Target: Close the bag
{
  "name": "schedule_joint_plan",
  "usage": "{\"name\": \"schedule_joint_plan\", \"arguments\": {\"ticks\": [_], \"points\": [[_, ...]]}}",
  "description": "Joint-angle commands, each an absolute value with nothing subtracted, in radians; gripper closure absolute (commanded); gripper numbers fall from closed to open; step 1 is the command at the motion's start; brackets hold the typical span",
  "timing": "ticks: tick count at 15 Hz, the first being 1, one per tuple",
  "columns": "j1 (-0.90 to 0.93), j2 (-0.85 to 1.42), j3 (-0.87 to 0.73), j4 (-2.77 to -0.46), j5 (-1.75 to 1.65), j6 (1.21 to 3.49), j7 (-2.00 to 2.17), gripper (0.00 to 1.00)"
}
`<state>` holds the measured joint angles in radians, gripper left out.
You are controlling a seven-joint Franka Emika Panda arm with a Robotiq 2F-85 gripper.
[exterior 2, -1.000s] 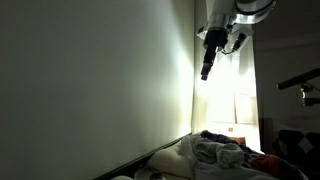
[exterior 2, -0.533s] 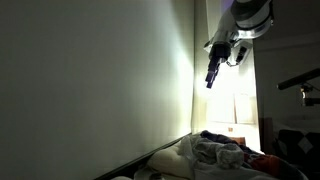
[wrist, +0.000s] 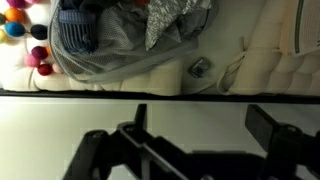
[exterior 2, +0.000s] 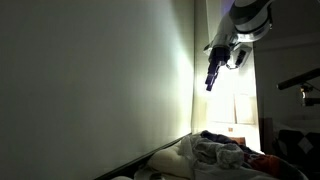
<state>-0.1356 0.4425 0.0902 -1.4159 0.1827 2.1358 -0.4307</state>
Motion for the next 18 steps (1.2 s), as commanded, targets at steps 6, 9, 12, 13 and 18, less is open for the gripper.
{"name": "schedule_joint_plan", "arguments": {"ticks": [6, 9, 12, 13, 18], "points": [[-0.131, 0.444, 0.084, -1.410, 0.186, 2.132, -0.432, 0.00], [-0.131, 0.444, 0.084, -1.410, 0.186, 2.132, -0.432, 0.00], [-0.130, 0.469, 0.087, -1.371, 0.193, 2.111, -0.428, 0.00], [-0.127, 0.482, 0.085, -1.353, 0.186, 2.102, -0.418, 0.00], [-0.118, 0.562, 0.083, -1.238, 0.177, 2.052, -0.389, 0.00]]}}
